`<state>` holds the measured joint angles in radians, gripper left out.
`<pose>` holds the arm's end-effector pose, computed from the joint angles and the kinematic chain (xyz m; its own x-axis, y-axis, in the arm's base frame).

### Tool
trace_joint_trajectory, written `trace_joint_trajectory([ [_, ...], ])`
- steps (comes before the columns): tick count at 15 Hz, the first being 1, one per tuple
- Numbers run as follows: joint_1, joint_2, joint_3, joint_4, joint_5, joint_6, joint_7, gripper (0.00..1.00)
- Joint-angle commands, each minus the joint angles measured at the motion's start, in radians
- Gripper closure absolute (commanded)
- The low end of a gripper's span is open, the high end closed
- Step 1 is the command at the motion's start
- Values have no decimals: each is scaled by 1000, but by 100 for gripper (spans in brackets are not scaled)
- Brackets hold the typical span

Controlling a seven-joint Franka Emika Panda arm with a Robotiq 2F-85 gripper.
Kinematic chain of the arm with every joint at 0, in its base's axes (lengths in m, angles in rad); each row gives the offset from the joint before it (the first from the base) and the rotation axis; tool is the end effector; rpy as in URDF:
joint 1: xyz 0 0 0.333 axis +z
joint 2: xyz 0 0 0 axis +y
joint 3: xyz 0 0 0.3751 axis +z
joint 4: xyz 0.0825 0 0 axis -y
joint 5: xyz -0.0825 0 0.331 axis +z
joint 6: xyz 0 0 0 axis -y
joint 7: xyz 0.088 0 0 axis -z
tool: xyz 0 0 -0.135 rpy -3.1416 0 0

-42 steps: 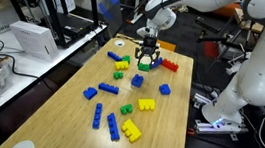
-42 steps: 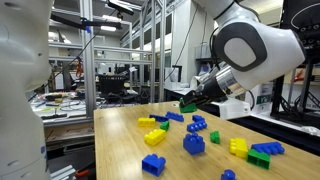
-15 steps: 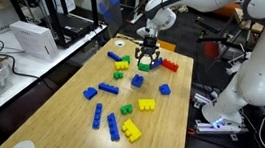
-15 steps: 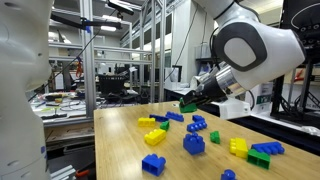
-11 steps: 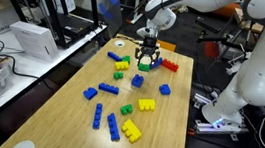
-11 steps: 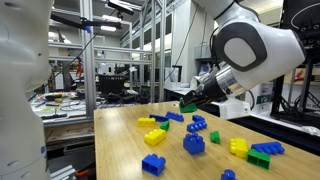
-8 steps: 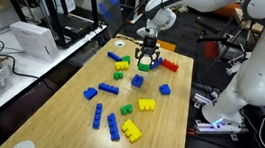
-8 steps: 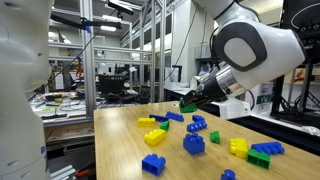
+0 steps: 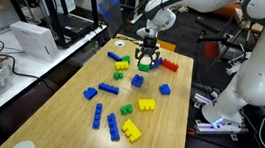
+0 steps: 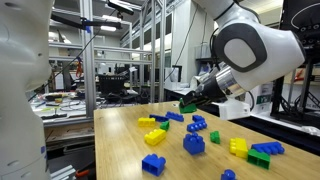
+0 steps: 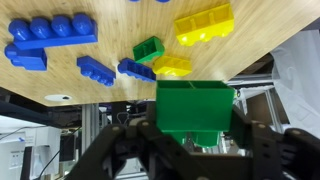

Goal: Pick up the green block from the table and put it on the blue block

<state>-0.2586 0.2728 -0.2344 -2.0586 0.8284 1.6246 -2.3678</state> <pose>0.4752 -0.1389 0.3717 0.0926 0.5759 0.8123 0.9946 -0.0148 -0.1029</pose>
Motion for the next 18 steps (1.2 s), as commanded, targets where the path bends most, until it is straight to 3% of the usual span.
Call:
trace_joint_trajectory([
  [1, -39, 32, 11, 23, 24, -54, -22, 55],
  [13, -151, 139, -20, 12, 242, -70, -216, 55],
  [18, -164, 218, -19, 13, 335, -70, -267, 55],
])
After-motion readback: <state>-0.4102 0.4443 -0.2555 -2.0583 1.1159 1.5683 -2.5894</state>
